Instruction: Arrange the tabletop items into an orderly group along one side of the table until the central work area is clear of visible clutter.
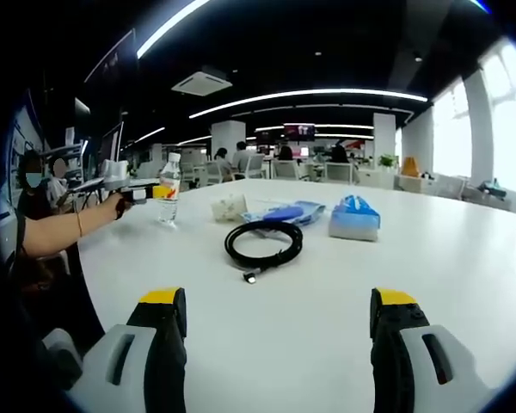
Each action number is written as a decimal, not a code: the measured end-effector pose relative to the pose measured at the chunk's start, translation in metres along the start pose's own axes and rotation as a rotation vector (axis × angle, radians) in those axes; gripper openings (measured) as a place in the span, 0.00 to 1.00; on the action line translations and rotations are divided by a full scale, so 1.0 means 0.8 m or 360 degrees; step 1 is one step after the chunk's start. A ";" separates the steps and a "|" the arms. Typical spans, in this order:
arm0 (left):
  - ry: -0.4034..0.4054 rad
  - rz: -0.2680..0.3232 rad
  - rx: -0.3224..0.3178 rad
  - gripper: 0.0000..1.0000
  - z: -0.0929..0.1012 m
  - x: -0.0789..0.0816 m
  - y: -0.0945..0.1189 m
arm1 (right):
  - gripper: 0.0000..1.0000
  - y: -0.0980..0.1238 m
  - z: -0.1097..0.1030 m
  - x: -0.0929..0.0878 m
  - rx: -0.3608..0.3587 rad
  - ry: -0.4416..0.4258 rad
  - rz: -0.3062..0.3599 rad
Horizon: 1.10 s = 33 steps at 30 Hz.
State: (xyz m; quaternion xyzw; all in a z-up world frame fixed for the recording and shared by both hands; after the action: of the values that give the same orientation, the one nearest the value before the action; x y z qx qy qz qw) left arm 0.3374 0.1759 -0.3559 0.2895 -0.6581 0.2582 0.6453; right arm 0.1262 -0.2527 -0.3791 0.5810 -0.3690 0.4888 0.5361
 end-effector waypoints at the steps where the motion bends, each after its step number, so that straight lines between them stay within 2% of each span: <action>1: 0.0007 0.0003 -0.0016 0.36 0.000 0.000 0.002 | 0.85 0.000 0.000 0.000 -0.0001 0.0000 -0.0001; 13: 0.0005 -0.0002 -0.0078 0.36 -0.002 -0.003 0.015 | 0.85 -0.002 -0.005 -0.001 0.0018 0.0000 0.0000; 21: -0.0010 0.0020 -0.0030 0.37 0.002 -0.005 0.019 | 0.85 -0.003 -0.009 0.000 0.0027 0.0006 -0.0005; 22: -0.0015 0.0027 -0.0008 0.39 0.002 -0.004 0.019 | 0.85 -0.003 -0.010 0.000 0.0030 0.0004 -0.0004; 23: -0.0011 0.0054 0.0057 0.42 -0.001 -0.002 0.021 | 0.85 -0.003 -0.010 0.000 0.0032 0.0003 -0.0004; 25: 0.0095 0.0172 0.0120 0.60 -0.002 0.006 0.024 | 0.85 -0.004 -0.010 -0.001 0.0031 0.0006 -0.0008; 26: 0.0121 0.0202 0.0200 0.71 -0.007 0.008 0.028 | 0.85 -0.004 -0.011 -0.001 0.0032 0.0005 -0.0011; 27: 0.0105 0.0202 0.0247 0.74 -0.006 0.008 0.031 | 0.85 -0.004 -0.011 -0.002 0.0034 0.0005 -0.0012; 28: 0.0082 0.0166 0.0308 0.74 -0.007 0.004 0.035 | 0.85 -0.005 -0.012 -0.002 0.0038 0.0003 -0.0011; 32: -0.0035 0.0050 0.0381 0.73 0.002 -0.010 0.037 | 0.85 -0.006 -0.016 -0.001 0.0057 0.0000 -0.0005; 33: -0.0014 0.0064 0.0376 0.74 0.005 -0.012 0.034 | 0.85 -0.007 -0.017 -0.001 0.0063 0.0004 -0.0009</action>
State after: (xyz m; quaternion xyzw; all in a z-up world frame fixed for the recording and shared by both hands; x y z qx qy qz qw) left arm 0.3154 0.1927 -0.3643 0.3513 -0.6317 0.3455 0.5985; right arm 0.1288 -0.2387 -0.3820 0.5920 -0.3570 0.4953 0.5261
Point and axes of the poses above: the point that each gripper's makers call its tool centre point, and the gripper's own axes: y roughly backward along the fingers, z roughly to its right, x roughly out of its top, the point moved 5 cm from there along y, roughly backward along the fingers, and after that the axes turned 8 degrees about -x, right-handed, at the moved point
